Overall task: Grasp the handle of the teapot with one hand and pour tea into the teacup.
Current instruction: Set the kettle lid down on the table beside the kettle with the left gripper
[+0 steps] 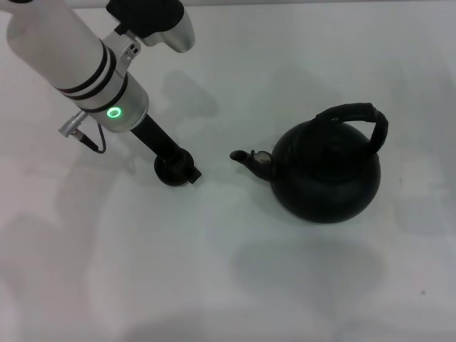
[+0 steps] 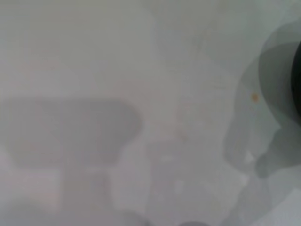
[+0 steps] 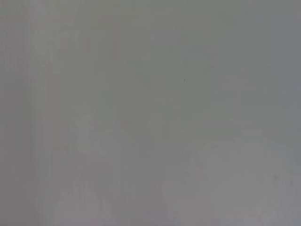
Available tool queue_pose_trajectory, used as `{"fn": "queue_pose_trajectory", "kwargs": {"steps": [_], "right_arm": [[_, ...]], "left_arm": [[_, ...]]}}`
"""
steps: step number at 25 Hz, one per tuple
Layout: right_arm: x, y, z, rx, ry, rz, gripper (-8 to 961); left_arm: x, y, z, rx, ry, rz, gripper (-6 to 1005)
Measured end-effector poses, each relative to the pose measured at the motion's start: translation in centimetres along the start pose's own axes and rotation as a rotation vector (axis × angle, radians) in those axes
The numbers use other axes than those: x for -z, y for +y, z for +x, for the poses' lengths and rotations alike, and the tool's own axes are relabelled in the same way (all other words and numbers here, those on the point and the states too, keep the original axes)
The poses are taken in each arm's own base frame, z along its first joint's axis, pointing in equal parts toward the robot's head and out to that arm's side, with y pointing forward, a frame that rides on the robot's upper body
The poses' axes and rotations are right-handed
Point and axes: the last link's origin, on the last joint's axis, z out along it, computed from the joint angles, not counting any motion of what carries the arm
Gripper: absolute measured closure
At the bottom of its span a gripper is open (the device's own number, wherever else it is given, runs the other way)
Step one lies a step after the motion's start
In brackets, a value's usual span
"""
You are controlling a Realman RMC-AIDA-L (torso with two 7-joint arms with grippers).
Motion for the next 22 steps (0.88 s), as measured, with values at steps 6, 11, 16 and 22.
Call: {"fn": "queue_pose_trajectory", "kwargs": {"steps": [6, 11, 16, 22], "right_arm": [[0.05, -0.01, 0.02, 0.000, 0.001, 0.000, 196], [0.04, 0.00, 0.02, 0.000, 0.001, 0.000, 197], [0.01, 0.01, 0.01, 0.000, 0.000, -0.001, 197], [0.00, 0.01, 0.00, -0.001, 0.000, -0.001, 197]], "left_arm": [[-0.01, -0.02, 0.04, 0.000, 0.003, 0.002, 298], [-0.03, 0.01, 0.05, -0.005, 0.002, 0.003, 298], [-0.09, 0.03, -0.02, -0.009, -0.002, 0.004, 287], [-0.12, 0.06, -0.13, -0.008, -0.006, 0.001, 228]]}}
